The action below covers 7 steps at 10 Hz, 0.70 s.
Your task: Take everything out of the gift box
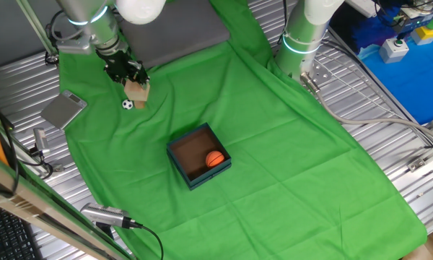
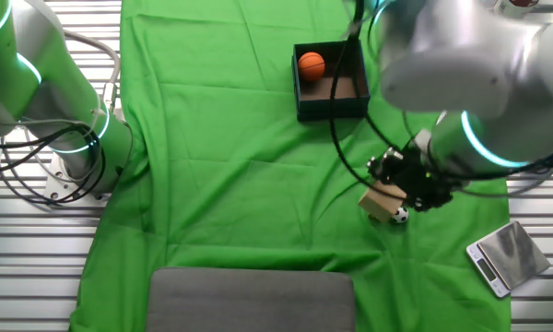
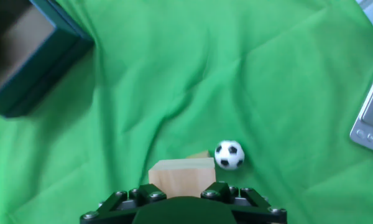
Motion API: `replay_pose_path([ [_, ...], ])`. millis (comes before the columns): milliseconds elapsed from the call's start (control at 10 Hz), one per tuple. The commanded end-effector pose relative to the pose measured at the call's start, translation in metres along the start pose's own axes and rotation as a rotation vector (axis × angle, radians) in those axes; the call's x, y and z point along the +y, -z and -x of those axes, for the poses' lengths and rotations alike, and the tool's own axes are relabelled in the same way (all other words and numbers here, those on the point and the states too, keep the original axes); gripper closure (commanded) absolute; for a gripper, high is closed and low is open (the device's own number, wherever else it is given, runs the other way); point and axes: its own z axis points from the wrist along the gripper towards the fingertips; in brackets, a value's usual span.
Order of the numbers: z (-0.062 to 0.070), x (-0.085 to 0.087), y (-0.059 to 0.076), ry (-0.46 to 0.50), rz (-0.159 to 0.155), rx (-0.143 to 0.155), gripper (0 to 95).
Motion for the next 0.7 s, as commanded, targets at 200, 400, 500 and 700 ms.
replay_pose_path([
  [200, -0.010, 0.003, -0.004, 0.002, -0.005, 0.005, 95.0],
  [400, -0.015, 0.013, -0.010, -0.011, -0.007, -0.002, 95.0],
  [500, -0.017, 0.016, -0.012, -0.013, -0.008, -0.003, 95.0],
  [700, -0.020, 0.023, -0.016, -0.020, -0.010, -0.007, 95.0],
])
